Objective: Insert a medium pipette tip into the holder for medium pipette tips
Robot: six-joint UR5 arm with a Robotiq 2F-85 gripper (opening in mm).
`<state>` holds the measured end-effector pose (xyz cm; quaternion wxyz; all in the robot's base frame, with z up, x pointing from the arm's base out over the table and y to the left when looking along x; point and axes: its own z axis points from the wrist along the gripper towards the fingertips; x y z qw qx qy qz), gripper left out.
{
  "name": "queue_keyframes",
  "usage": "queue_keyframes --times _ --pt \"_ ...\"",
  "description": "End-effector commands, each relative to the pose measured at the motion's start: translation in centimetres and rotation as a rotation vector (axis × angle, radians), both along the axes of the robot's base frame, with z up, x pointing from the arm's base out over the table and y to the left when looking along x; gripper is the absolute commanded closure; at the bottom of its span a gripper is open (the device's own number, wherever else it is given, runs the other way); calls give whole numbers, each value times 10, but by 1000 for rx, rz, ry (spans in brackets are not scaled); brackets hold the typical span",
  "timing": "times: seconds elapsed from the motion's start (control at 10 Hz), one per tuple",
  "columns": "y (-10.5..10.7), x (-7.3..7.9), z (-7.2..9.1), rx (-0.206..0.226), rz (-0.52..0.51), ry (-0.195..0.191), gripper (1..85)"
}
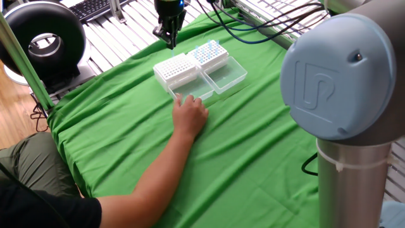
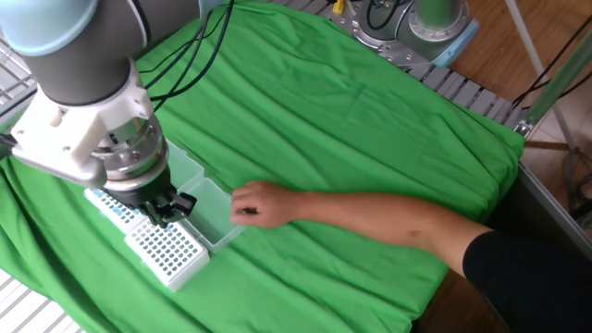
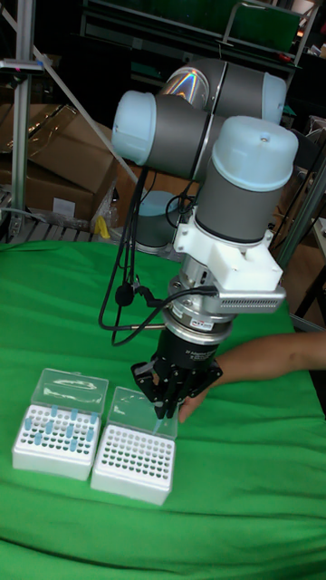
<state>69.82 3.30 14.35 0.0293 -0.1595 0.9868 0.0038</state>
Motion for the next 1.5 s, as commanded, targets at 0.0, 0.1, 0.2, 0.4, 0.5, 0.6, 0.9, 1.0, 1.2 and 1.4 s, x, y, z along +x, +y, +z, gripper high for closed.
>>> queue_keyframes --times 0.0,0.1,0.2,0.4,0.5,0.6,0.9,1.0,1.2,1.4 --pt "17 2 -4 34 -38 -13 847" --pt "19 3 -6 32 -41 -16 847" --pt "24 5 -9 42 -53 -19 847" --pt "31 5 -12 45 -72 -24 847" --pt "33 5 -13 46 -76 -24 847" --pt "34 5 -13 46 -80 -27 847" --pt "35 6 -15 48 -86 -30 847" --pt "38 6 -16 49 -95 -33 847" --pt "41 5 -19 41 -106 -34 847" --pt "38 4 -22 39 -98 -38 847"
